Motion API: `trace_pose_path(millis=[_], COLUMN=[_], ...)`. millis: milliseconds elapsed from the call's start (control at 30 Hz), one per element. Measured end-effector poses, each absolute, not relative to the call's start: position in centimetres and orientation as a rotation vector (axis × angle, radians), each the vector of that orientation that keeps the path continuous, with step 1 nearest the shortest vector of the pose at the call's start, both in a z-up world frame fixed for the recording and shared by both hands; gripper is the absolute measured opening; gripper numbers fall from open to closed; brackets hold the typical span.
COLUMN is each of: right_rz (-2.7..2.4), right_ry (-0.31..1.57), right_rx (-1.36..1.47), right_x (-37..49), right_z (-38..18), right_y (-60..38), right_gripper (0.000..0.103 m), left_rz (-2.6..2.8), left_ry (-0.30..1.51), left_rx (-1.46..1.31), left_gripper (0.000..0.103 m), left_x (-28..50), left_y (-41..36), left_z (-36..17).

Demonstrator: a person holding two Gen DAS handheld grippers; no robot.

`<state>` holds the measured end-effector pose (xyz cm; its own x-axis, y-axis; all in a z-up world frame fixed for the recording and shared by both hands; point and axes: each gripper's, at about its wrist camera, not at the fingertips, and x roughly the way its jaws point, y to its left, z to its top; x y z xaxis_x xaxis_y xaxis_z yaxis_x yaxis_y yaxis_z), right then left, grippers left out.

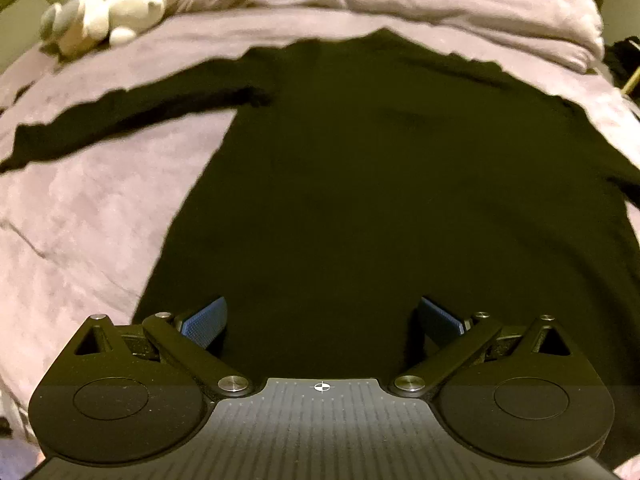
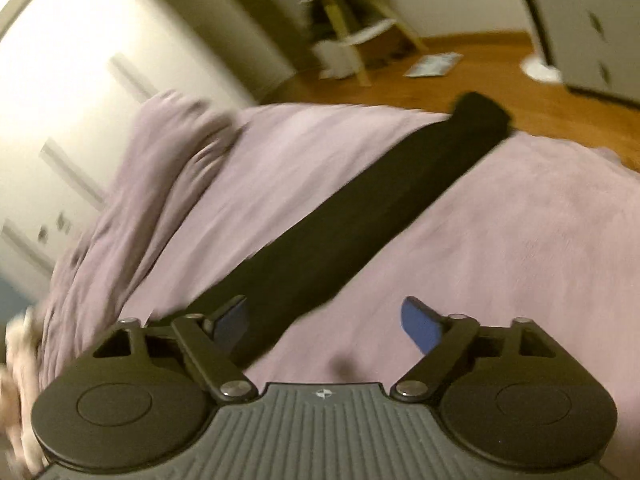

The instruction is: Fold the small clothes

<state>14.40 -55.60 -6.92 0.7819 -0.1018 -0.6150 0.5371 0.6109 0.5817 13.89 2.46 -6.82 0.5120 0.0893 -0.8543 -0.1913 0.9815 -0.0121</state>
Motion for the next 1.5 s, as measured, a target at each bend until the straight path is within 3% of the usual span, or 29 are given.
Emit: trace_pose_path(millis=[133,467,533,600,633,700,767,933,1133,1167,1200,1267,1367,1500], right_rz=[-0.474,-0.523,-0.531,-0.553,-0.568,-0.590,-0.604,-0.535,-0.054,0.038,0.130,0.229,0.257,0.203], right_ry=[0.524,0.430,0.439,0.464,0.478,0.497,0.523,0.474,0.369,0.392,0.446,0.519,0.580,0.650], right_rx=[0.933,0.950,0.920,0.872,0.850,0.822,0.776,0.442,0.050,0.013,-0.021,-0.062,-0.079,0.032], right_x=[15.2,17.8,18.5,18.9,19.1,19.2,19.6,21.3,22.5,22.7,23.2,23.4,22.7,20.7], right_z=[-9.2,-10.9,-10.8,-10.5,-10.5,-10.4,-10.1,-4.4,2.7,2.9,2.7,1.7,0.3,-1.0], right_y=[-60.0,-62.9,-63.1,-63.3,-63.2,-63.2,-63.2,-57.1,-39.6,-36.7,-34.0,-30.5,-28.7,-30.2], right_gripper=[0.066,0.065,0.060,0.040,0.035,0.013,0.005,0.005,0.005,0.009,0.026,0.043,0.043,0.043], left_rz=[0.173,0.142,0.134,0.127,0.123,0.117,0.116,0.120,-0.041,-0.081,-0.119,-0.176,-0.277,-0.315], left_ry=[1.063,1.021,1.021,1.023,1.023,1.025,1.027,0.972,0.862,0.848,0.833,0.813,0.831,0.892], left_rx=[-0.160,-0.133,-0.149,-0.153,-0.153,-0.153,-0.149,-0.093,-0.184,-0.226,-0.261,-0.321,-0.392,-0.486], left_gripper=[0.103,0.103,0.103,0.103,0.103,0.103,0.103,0.103,0.099,0.098,0.098,0.095,0.093,0.079], left_x=[14.4,14.1,14.1,14.3,14.3,14.4,14.3,14.4,17.1,17.9,18.6,19.9,22.5,26.9], left_y=[3.0,3.2,3.4,3.5,3.5,3.7,3.7,3.1,2.9,2.8,2.8,2.5,1.8,0.4], left_z=[-8.0,-9.0,-9.0,-9.1,-9.1,-9.0,-8.8,-6.9,-3.1,-2.7,-2.4,-2.0,-2.6,-4.9])
